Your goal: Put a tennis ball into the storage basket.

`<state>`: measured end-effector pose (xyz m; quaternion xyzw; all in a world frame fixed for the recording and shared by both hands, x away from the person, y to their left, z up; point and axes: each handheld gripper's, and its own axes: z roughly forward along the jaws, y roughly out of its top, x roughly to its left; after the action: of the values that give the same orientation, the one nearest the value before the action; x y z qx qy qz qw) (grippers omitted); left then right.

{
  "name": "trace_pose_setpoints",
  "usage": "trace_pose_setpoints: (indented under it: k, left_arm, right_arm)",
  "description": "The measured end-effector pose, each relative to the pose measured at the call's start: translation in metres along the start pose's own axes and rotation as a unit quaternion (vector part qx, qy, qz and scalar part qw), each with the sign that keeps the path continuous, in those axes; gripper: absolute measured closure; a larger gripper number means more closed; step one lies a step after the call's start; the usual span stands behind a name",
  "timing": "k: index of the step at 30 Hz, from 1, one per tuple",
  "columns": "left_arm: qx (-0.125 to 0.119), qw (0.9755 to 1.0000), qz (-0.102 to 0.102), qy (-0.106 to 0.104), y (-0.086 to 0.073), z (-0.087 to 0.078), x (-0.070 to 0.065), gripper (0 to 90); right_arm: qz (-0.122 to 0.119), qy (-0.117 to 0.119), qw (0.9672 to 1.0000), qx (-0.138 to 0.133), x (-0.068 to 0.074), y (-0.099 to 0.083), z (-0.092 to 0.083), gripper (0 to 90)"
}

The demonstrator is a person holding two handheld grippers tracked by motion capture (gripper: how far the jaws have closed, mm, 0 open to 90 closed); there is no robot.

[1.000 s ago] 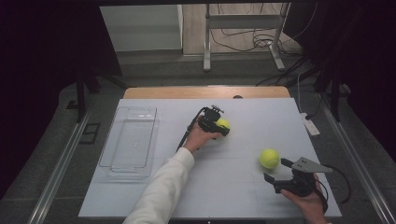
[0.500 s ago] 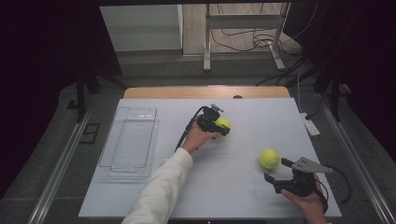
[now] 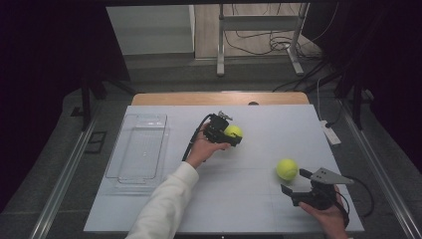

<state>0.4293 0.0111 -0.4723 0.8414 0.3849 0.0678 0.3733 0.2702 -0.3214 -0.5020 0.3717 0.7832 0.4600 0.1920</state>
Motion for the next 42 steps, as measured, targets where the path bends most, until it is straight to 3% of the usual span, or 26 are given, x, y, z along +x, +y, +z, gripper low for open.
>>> trace_pose_setpoints:
  k: [13,25,42]
  left_arm:
    - [-0.036,0.9992,0.015,-0.012,-0.012,-0.027,-0.011,27.3]
    - [-0.052,0.9982,0.025,-0.015,-0.02,-0.049,-0.016,27.3]
    - [-0.063,0.9975,0.028,-0.016,-0.028,-0.058,-0.018,27.3]
  right_arm:
    - [0.001,-0.003,1.0,0.002,0.0,0.0,0.0,7.6]
    - [0.0,-0.006,1.0,0.005,0.0,-0.001,0.0,7.5]
    - [0.0,-0.008,0.9999,0.007,0.0,-0.001,0.001,7.6]
